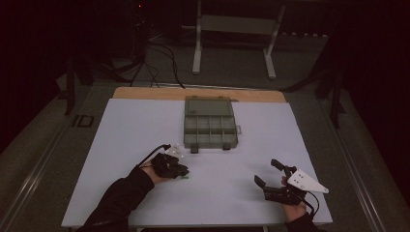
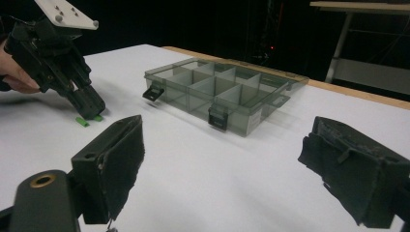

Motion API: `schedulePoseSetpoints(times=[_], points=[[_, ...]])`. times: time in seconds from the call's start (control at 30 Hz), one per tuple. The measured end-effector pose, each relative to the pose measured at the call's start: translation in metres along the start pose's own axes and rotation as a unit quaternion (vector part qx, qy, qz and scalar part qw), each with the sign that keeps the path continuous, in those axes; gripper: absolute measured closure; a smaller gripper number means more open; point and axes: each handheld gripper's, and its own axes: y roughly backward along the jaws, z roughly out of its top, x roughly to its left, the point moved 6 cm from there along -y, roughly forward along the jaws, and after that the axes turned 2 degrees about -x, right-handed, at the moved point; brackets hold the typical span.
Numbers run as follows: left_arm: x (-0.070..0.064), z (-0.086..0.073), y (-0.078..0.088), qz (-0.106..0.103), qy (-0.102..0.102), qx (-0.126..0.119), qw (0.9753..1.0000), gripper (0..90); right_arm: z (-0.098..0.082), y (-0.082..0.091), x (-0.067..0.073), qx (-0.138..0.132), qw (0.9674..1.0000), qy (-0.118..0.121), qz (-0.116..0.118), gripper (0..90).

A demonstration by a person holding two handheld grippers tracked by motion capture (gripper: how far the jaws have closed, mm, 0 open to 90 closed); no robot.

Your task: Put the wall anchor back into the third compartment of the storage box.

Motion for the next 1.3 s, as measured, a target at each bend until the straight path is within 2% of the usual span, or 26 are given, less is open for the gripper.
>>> schedulePoseSetpoints(times=[0.27,0.77,1.07,1.3], points=[[0.001,0.005,0.003,-0.001,0.002,-0.004,1.0,83.6,0.0,0.0,0.0,0.0,1.0,0.0,0.0,13.1],[0.005,0.047,0.03,0.0,-0.001,-0.022,0.9997,83.7,0.001,0.0,0.0,-0.002,1.0,0.0,0.0,13.1],[0.021,0.078,0.043,0.024,0.014,-0.044,0.9987,83.7,0.001,0.001,-0.001,-0.003,1.0,0.001,0.0,13.2],[0.034,0.099,0.048,0.049,0.03,-0.064,0.9963,83.8,0.001,0.001,-0.001,-0.004,1.0,0.0,0.001,13.2]])
